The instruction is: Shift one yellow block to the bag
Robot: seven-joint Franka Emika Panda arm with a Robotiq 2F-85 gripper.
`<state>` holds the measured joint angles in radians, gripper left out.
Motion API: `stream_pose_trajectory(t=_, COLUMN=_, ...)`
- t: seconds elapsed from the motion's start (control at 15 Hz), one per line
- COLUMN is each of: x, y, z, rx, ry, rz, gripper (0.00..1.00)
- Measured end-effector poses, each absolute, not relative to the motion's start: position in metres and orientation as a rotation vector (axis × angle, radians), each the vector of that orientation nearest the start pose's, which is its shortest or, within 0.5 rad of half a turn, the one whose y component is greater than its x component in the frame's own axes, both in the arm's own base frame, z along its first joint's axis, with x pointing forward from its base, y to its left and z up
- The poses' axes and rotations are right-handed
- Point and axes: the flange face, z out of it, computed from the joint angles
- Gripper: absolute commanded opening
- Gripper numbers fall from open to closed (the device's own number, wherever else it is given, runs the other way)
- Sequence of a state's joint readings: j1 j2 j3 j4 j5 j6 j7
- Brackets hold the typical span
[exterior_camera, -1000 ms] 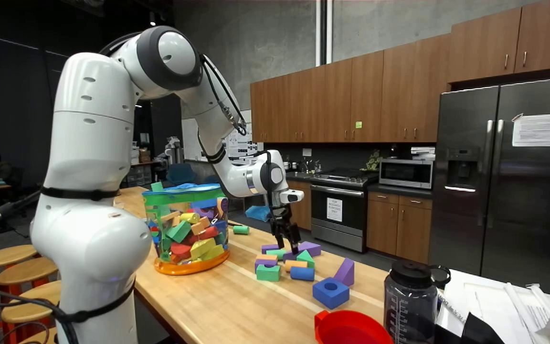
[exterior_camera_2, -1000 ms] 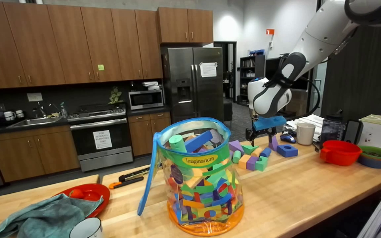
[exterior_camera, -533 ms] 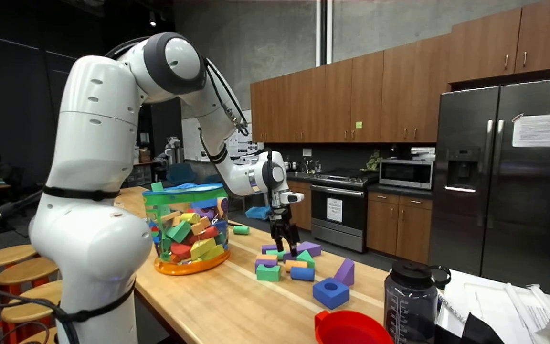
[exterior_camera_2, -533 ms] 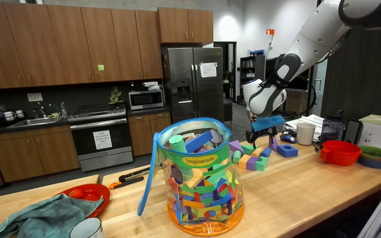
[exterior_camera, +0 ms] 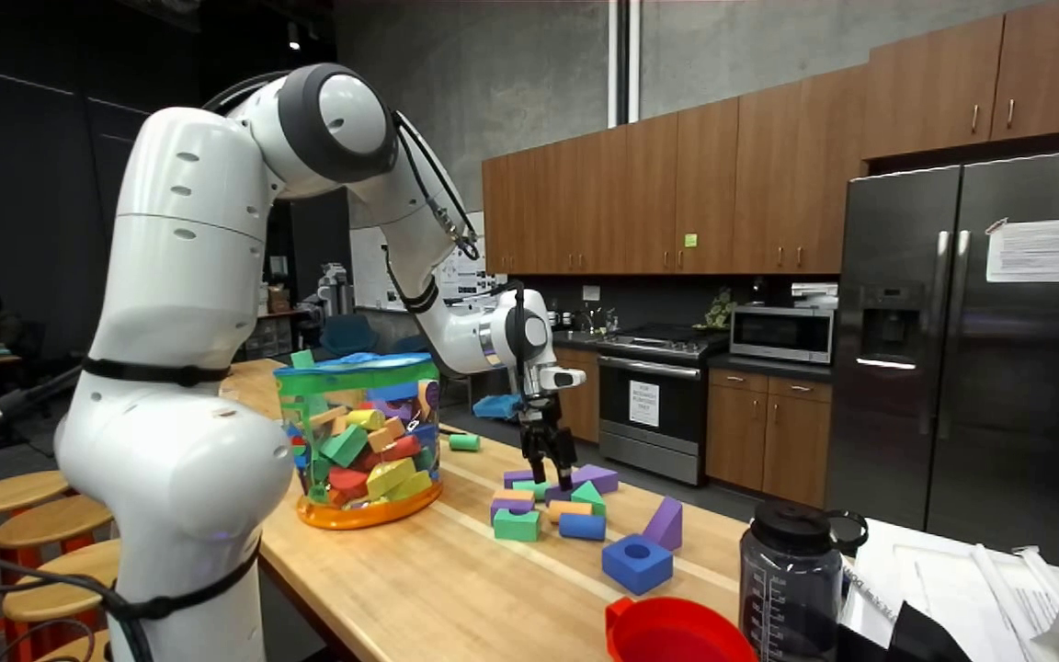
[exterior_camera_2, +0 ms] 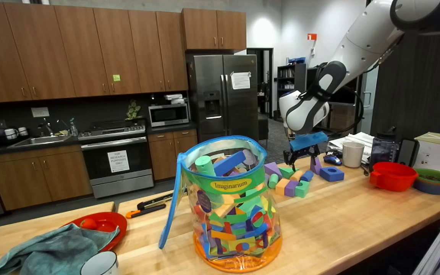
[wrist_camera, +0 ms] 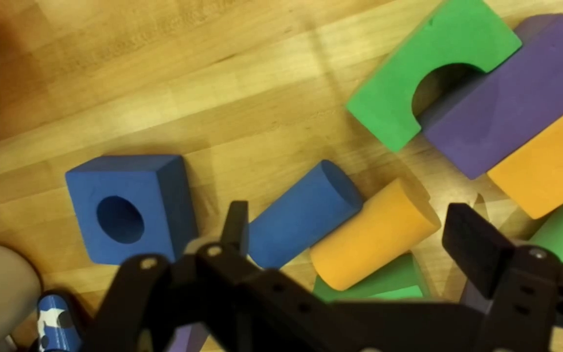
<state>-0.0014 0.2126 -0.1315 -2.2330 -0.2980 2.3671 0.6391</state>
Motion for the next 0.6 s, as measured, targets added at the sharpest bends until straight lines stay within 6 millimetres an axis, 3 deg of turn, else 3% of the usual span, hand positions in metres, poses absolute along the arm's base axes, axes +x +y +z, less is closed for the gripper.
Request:
stream_pose_trajectory(t=0.33, x=0.527, y=-0.068, z=0.266, rx=-3.268, ry=0.9, rz=0.062, gripper=1.0)
stream_pose_trajectory(t=0.6, x=0.494, y=-0.036, z=0.266, rx=-3.324, ry=0.897, rz=0.133, gripper=1.0)
